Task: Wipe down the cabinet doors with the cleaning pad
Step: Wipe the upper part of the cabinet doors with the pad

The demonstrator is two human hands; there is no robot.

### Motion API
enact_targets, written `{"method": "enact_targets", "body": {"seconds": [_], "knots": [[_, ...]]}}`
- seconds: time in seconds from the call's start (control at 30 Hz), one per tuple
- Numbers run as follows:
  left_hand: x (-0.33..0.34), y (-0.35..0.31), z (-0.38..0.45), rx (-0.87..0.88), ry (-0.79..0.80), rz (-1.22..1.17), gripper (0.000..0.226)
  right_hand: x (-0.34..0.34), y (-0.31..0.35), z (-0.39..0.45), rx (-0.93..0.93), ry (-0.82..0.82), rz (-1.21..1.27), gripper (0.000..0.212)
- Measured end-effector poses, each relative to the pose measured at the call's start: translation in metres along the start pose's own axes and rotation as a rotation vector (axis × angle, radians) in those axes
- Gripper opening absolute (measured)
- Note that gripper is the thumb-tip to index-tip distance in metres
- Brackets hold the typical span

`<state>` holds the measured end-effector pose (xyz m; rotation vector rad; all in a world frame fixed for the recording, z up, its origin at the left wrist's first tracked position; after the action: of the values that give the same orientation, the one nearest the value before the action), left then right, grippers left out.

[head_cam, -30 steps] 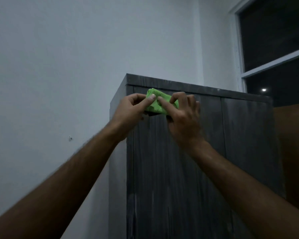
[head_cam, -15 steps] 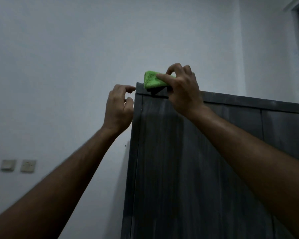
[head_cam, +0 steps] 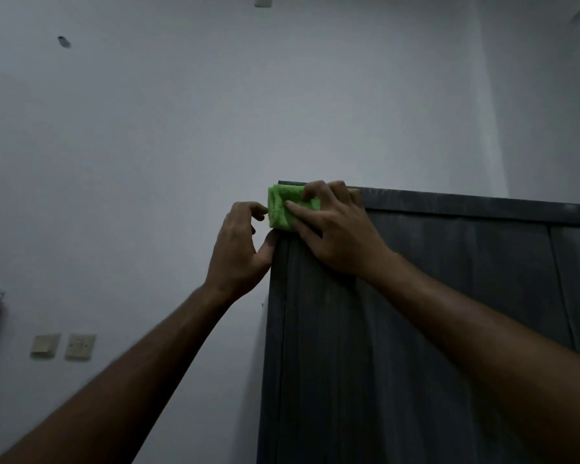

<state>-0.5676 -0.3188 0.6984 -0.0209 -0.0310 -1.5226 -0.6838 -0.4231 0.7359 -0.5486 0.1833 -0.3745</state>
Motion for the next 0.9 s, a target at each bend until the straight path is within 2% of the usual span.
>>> {"method": "enact_targets", "body": {"seconds": [0.07, 0.23, 0.27, 0.4, 0.47, 0.6, 0.67, 0.8, 0.83, 0.9], "knots": [[-0.002, -0.005, -0.001, 0.053, -0.011, 0.048, 0.029, -0.004, -0.013, -0.009, 0.012, -0.031, -0.032, 0.037], [0.0, -0.017, 0.0, 0.223, 0.022, 0.196, 0.022, -0.006, -0.033, 0.011, 0.286, -0.089, 0.018, 0.035], [-0.001, -0.018, -0.001, 0.251, 0.015, 0.214, 0.021, -0.003, -0.027, 0.009, 0.267, -0.079, 0.042, 0.035], [-0.003, -0.024, -0.001, 0.351, -0.007, 0.276, 0.015, -0.009, -0.019, -0.028, 0.001, -0.024, 0.05, 0.032], [0.0, -0.029, -0.002, 0.413, 0.013, 0.317, 0.017, -0.018, -0.042, -0.035, 0.036, -0.035, 0.007, 0.03], [0.015, -0.038, -0.006, 0.552, 0.152, 0.364, 0.035, -0.021, -0.071, -0.02, 0.32, -0.114, -0.003, 0.033], [0.019, -0.042, -0.009, 0.58, 0.22, 0.364, 0.041, -0.015, -0.057, -0.024, 0.29, -0.123, 0.028, 0.034], [0.037, -0.054, -0.034, 0.626, 0.377, 0.316, 0.043, -0.02, -0.056, -0.057, 0.026, -0.039, 0.023, 0.033], [0.044, -0.057, -0.041, 0.62, 0.41, 0.308, 0.047, -0.025, -0.069, -0.06, 0.038, -0.037, 0.0, 0.034], [0.056, -0.057, -0.048, 0.555, 0.458, 0.281, 0.054, -0.034, -0.1, -0.054, 0.178, -0.078, -0.043, 0.034]]}}
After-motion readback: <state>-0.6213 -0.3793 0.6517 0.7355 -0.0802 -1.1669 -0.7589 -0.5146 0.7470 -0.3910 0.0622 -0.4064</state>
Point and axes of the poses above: each hand's wrist, its own z-axis towards the middle knuckle, its own x-axis out of the palm, y = z × x, the point moved 9 cm from there along z, towards the middle knuckle, and after that the axes turned 2 degrees about -z, right-handed, at the moved point
